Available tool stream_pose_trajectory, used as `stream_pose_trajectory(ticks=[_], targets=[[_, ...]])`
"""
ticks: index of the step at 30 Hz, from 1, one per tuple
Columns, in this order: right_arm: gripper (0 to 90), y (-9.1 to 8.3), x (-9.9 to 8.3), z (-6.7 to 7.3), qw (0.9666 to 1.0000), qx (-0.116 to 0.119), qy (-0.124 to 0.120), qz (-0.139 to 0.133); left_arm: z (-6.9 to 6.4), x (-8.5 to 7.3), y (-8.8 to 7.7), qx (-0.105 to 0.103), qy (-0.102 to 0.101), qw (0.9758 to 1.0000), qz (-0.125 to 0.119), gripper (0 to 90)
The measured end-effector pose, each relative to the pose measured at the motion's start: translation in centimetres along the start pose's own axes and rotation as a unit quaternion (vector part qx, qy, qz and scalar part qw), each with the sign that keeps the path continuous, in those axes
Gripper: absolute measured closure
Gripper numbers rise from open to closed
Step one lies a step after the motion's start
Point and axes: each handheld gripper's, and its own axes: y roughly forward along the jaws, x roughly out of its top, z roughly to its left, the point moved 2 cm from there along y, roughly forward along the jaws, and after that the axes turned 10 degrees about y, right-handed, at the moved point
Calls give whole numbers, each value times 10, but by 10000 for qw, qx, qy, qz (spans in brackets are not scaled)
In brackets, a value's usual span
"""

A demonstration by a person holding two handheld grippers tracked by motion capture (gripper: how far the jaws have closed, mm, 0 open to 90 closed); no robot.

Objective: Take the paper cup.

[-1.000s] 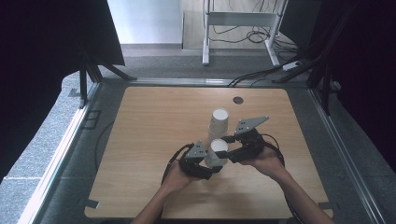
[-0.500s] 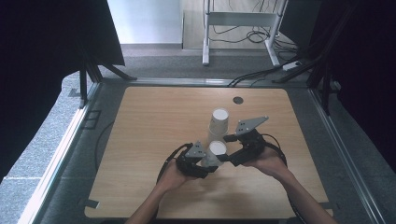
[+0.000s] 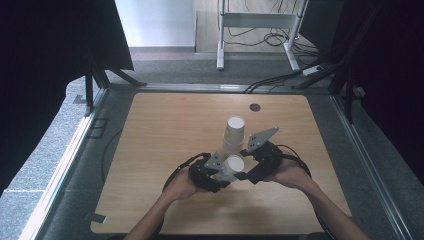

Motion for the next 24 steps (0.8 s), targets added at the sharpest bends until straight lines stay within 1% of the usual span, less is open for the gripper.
stream_pose_trajectory(ticks=[1, 2, 5, 6, 7, 8, 9, 10, 11, 12, 13, 15, 17, 18, 20, 22, 24], targets=[[200, 2, 0, 0, 10000, 7, -19, 40, -1, 1, 1, -13, 8, 10000, 26, 418], [204, 4, 0, 1, 10000, 11, -22, 88, -1, 1, 1, -38, 74, 9999, 94, 417], [217, 10, -1, 1, 9997, 78, -71, 202, -2, 3, 3, -88, 124, 9997, 174, 417], [221, 13, -2, 1, 9996, 86, -91, 272, -2, 3, 2, -121, 209, 9993, 268, 417], [226, 16, -2, 1, 9994, 82, -107, 330, -2, 3, 3, -134, 224, 9992, 298, 417], [230, 18, -3, 1, 9992, 77, -121, 381, -2, 4, 4, -123, 215, 9992, 325, 417], [235, 20, -3, 1, 9989, 73, -121, 443, -2, 4, 4, -133, 281, 9988, 387, 417], [242, 21, -3, 1, 9988, 80, -125, 472, -3, 4, 5, -124, 263, 9988, 386, 417], [251, 23, -3, 1, 9985, 71, -150, 513, -2, 5, 5, -125, 315, 9985, 430, 417], [258, 25, -3, 1, 9982, 69, -153, 572, -2, 5, 6, -127, 333, 9984, 445, 416], [267, 26, -3, 2, 9980, 71, -165, 607, -3, 6, 7, -128, 300, 9986, 419, 416], [283, 29, -2, 2, 9974, 67, -215, 688, -3, 7, 8, -141, 344, 9983, 459, 416], [316, 31, -1, 3, 9971, 70, -253, 709, -3, 8, 9, -181, 356, 9981, 476, 416], [334, 32, -1, 4, 9970, 52, -262, 730, -3, 8, 9, -178, 397, 9977, 514, 416], [340, 33, -1, 4, 9966, 4, -237, 790, -4, 8, 11, -171, 377, 9978, 515, 416], [350, 33, -1, 5, 9964, 37, -278, 805, -5, 7, 13, -220, 310, 9982, 459, 414], [360, 33, -2, 5, 9963, 65, -259, 814, -6, 7, 14, -268, 283, 9984, 404, 396]])
